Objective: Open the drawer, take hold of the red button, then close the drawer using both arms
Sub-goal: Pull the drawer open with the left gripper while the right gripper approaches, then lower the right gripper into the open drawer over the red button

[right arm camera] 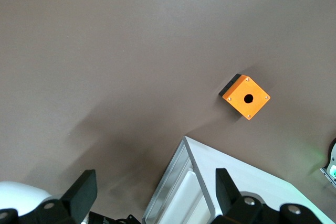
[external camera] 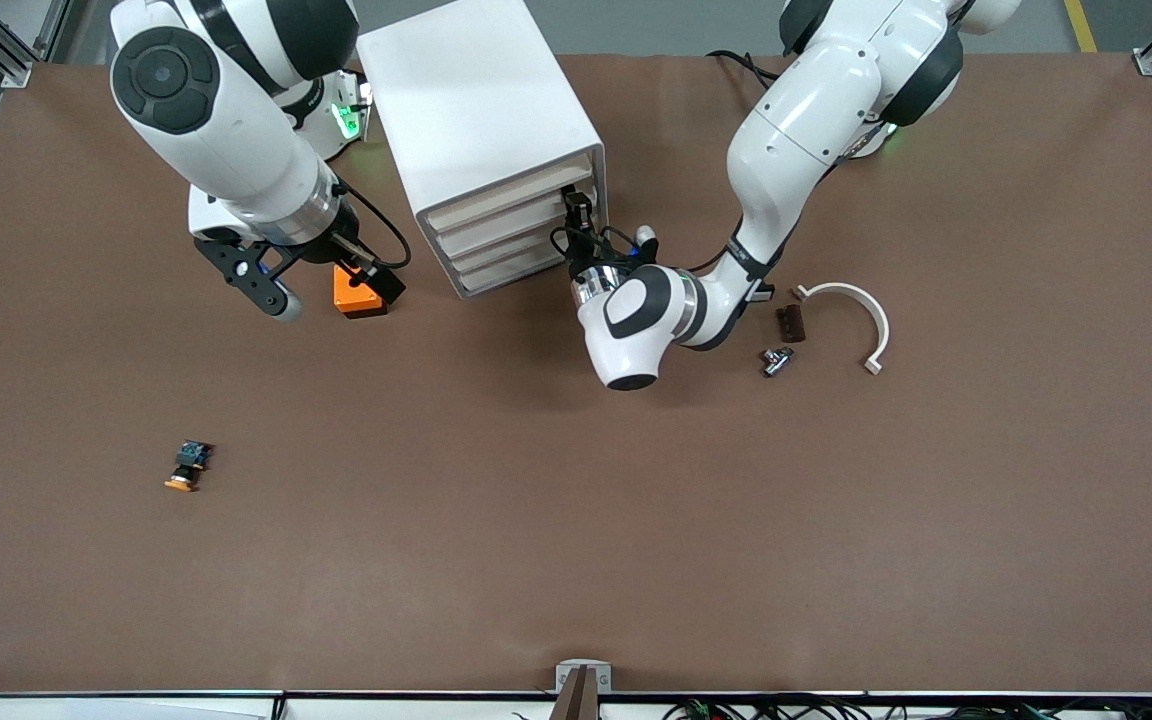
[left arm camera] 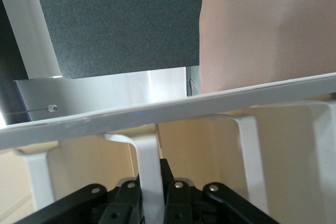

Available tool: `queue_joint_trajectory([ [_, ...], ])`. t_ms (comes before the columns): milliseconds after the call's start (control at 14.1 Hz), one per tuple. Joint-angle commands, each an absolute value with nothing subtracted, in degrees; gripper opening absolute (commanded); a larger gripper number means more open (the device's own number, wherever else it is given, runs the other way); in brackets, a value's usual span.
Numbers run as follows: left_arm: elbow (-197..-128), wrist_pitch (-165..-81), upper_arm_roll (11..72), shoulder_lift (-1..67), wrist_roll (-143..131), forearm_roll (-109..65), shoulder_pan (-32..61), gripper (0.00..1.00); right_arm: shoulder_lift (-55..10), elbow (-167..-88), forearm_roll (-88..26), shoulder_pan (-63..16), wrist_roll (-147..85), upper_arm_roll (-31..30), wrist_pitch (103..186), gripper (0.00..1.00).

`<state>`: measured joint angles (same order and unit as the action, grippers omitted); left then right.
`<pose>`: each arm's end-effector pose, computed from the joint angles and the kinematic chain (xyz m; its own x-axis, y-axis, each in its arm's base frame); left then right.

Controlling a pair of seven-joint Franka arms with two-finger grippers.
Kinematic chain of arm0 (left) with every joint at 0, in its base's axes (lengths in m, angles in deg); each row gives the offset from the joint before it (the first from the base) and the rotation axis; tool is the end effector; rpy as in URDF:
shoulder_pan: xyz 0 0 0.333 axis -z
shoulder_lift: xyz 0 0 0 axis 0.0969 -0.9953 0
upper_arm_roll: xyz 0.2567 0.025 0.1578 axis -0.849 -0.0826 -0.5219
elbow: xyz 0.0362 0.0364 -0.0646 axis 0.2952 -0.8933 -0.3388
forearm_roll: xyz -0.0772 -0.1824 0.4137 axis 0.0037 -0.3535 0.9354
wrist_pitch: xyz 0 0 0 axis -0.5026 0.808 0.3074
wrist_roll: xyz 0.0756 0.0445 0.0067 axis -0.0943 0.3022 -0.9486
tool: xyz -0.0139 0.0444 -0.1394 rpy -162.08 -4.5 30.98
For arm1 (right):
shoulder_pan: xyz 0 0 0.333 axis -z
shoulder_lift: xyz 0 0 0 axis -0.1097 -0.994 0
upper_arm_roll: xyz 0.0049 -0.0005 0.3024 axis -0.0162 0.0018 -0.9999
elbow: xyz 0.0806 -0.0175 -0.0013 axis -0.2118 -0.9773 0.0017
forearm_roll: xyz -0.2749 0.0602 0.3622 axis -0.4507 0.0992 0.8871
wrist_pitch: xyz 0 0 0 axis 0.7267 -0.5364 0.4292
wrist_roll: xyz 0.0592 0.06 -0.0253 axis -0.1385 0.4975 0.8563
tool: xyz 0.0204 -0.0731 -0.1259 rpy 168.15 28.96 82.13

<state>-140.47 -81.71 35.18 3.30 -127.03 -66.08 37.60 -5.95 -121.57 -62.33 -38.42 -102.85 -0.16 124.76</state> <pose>0.4008 -0.5409 0.1153 -0.2565 0.9614 -0.0994 0.1487 -0.0623 -0.9869 0.5776 0.3043 0.4732 0.7435 -0.6591 -0.1136 -0.6594 -0.7507 0.0397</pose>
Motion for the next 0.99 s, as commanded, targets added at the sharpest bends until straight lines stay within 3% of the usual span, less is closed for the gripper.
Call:
queue_joint_trajectory([
  [0, -140.4, -81.3, 35.3, 4.0, -126.2, -68.6, 35.3, 0.08, -6.7, -120.5, -61.4, -39.3, -103.9, 0.4, 124.7, 1.0],
  [920, -140.1, -81.4, 34.7, 3.8, -125.9, -68.7, 25.9, 0.1, -10.5, -118.9, -58.0, -43.4, -111.3, 0.4, 129.3, 1.0],
])
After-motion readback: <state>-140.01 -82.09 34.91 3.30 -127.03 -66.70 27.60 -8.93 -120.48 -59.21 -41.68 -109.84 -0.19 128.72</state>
